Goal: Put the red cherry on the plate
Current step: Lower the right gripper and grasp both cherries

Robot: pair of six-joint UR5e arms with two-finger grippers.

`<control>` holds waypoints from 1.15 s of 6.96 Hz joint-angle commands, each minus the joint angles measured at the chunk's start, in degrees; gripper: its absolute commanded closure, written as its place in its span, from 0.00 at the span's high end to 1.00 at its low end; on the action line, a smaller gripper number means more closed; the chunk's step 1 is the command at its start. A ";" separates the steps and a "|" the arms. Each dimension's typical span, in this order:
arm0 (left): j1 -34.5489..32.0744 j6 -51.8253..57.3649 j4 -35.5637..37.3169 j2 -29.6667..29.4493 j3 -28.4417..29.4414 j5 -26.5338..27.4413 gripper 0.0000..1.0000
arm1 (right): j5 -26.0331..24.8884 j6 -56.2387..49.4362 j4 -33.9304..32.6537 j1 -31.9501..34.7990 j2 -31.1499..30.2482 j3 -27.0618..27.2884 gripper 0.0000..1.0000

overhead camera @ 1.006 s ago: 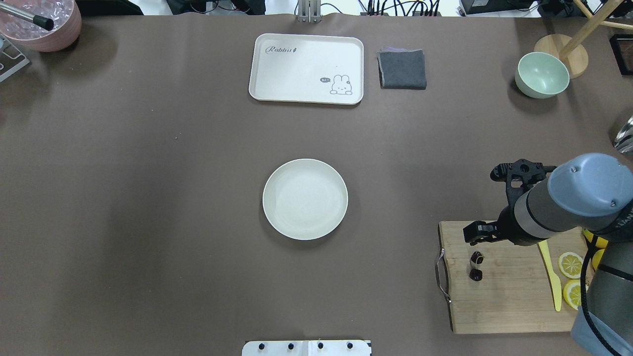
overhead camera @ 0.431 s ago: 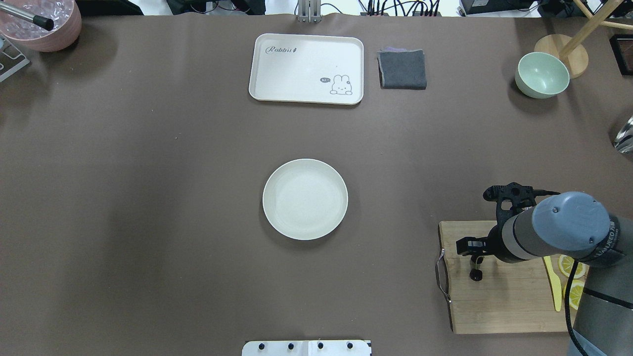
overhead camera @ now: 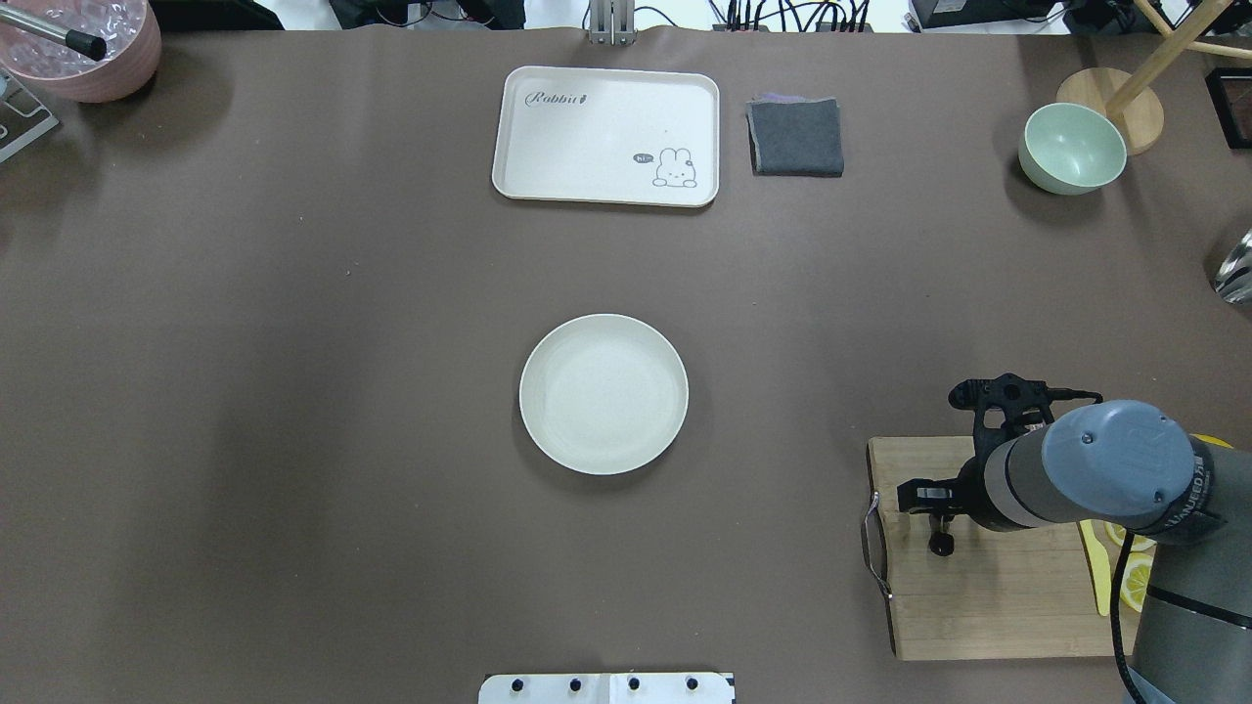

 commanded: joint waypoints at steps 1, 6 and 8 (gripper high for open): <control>0.02 -0.01 0.07 -0.42 0.23 0.01 0.98 | -0.33 0.24 1.74 -0.23 -0.95 -0.05 0.38; 0.02 -0.19 1.04 -1.83 0.24 0.01 0.98 | 0.62 -0.02 0.79 1.78 -1.75 4.32 0.00; 0.02 -0.19 1.47 -2.35 0.41 0.01 0.98 | 16.27 -5.69 -8.03 15.25 -1.14 11.94 0.00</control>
